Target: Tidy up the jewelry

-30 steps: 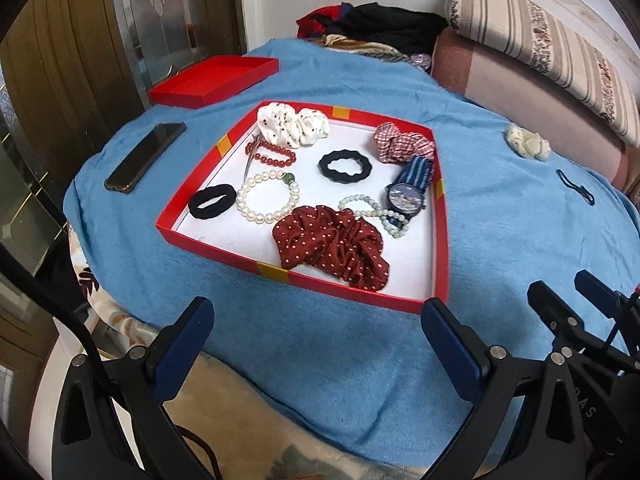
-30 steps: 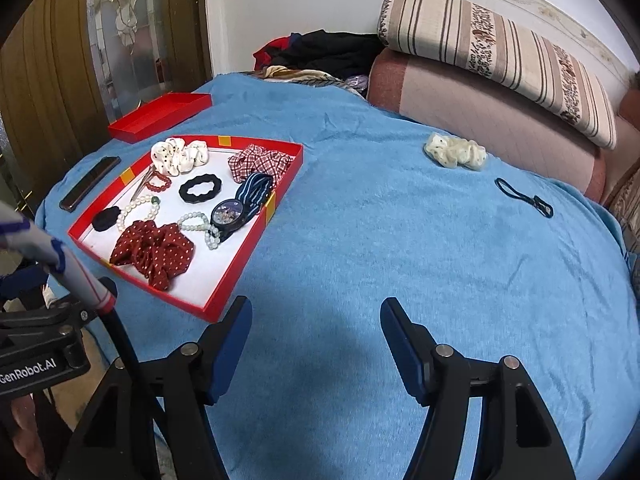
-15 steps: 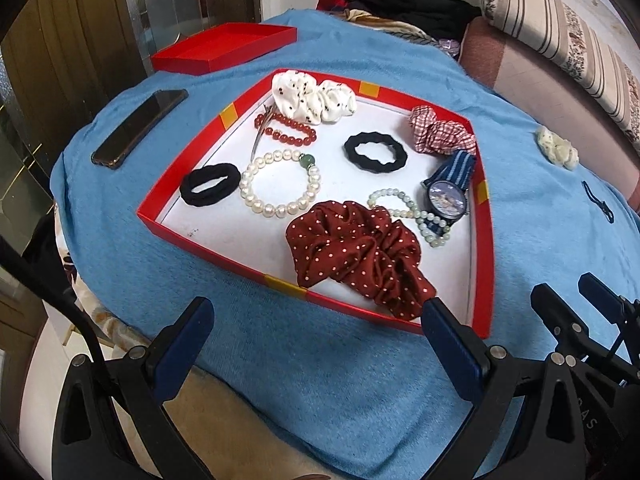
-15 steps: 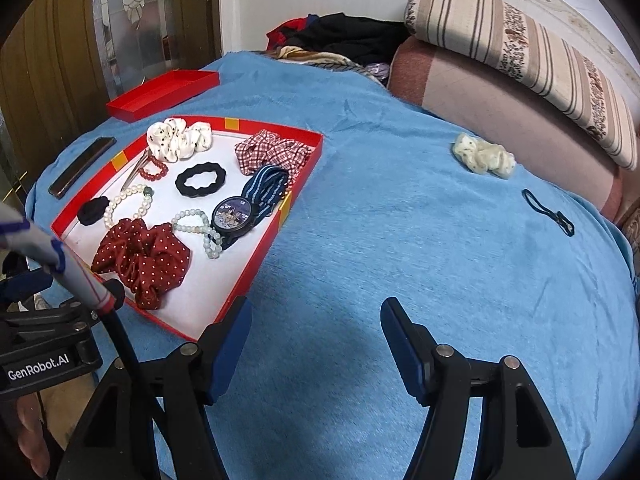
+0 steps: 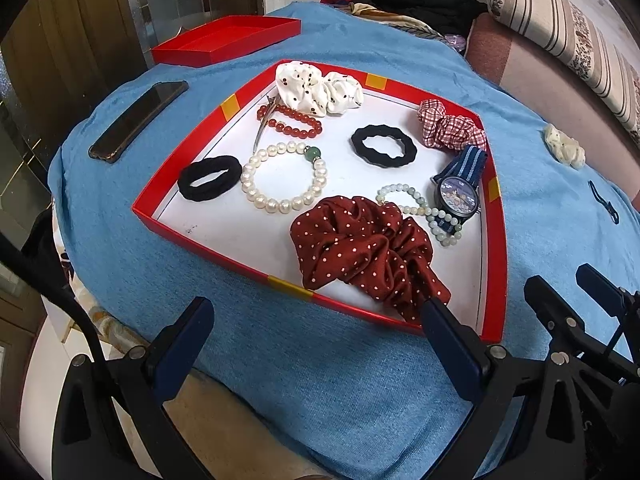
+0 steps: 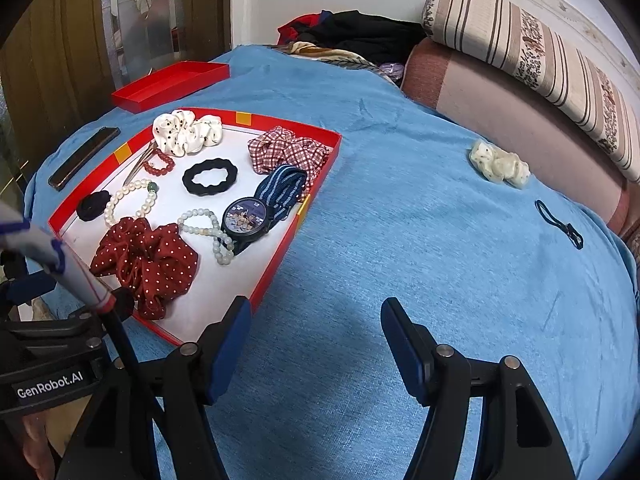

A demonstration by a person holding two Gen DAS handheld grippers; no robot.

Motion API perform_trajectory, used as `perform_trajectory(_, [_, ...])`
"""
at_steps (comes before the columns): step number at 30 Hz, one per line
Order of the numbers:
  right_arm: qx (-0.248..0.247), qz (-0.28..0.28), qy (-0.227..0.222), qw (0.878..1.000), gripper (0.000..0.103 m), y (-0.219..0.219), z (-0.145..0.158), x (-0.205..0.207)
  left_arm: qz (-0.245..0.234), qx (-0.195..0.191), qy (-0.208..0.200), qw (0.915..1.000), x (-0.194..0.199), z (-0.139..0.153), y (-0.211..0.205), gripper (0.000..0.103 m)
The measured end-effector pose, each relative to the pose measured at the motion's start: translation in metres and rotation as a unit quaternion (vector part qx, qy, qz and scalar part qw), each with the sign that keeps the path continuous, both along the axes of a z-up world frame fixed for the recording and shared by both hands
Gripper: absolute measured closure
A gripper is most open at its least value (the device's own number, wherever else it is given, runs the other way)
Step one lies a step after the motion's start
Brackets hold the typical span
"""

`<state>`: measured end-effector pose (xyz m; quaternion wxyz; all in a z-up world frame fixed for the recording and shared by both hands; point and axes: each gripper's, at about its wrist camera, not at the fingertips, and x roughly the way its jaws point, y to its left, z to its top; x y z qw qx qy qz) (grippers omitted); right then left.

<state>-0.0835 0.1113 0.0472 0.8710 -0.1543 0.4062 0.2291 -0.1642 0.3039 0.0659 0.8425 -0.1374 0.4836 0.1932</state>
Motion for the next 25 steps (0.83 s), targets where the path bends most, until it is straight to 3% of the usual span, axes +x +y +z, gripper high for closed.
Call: perform_trajectory(25, [0.006,0.009,0.010,1.000,0.031,0.0024,-0.0044,-0.0029,0.016,0.011,0.003,0.9998,-0.0030,0.0016,0.0041,0.000])
